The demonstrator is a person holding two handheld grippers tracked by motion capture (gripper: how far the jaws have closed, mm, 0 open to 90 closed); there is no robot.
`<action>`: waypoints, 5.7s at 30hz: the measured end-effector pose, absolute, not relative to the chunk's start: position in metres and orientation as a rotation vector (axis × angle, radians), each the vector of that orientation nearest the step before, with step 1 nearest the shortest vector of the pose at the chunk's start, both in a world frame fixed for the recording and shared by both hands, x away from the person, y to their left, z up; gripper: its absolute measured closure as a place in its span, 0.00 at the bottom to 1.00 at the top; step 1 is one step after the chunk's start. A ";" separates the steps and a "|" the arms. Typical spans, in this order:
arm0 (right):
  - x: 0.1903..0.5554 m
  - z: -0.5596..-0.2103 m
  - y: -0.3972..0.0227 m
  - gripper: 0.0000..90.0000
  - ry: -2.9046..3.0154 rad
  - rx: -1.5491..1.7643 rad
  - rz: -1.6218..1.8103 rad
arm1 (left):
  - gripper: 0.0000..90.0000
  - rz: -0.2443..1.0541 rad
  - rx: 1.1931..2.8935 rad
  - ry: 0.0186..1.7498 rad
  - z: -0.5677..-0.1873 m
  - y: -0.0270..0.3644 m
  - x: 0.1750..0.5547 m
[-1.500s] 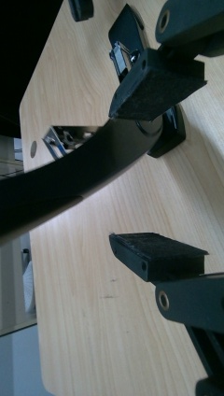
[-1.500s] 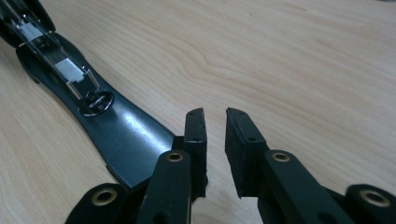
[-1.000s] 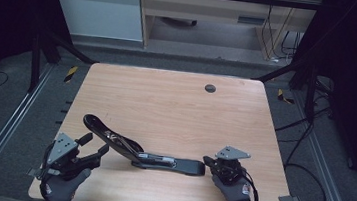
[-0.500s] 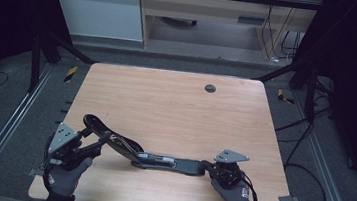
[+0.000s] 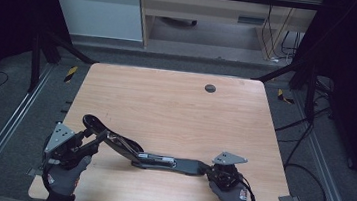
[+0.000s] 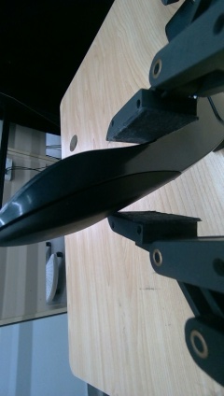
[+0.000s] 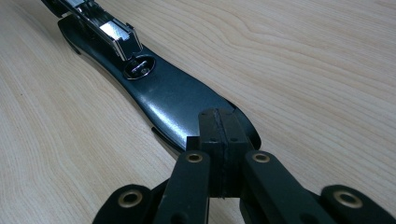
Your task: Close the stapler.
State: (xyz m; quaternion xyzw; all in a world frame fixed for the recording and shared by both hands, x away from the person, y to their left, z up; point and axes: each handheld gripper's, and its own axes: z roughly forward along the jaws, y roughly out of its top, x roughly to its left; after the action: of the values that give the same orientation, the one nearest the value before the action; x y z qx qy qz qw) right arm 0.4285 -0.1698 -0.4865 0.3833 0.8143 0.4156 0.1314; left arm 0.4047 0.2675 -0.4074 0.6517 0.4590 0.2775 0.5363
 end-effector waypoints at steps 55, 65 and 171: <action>0.431 -0.496 -0.163 1.00 2.372 1.129 1.215 | 0.66 0.649 1.518 1.080 -0.398 0.248 0.398; 0.431 -0.496 -0.163 1.00 2.369 1.134 1.216 | 0.67 0.664 1.525 1.058 -0.394 0.237 0.397; 0.431 -0.498 -0.162 1.00 2.356 1.127 1.243 | 0.69 1.169 1.811 0.754 -0.394 0.101 0.388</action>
State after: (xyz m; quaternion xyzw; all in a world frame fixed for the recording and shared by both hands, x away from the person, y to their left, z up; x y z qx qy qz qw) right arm 0.4310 -0.1620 -0.4978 0.3866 0.8083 0.4263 0.1241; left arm 0.3878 0.1010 -0.3936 0.7213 0.3001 0.4657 0.4157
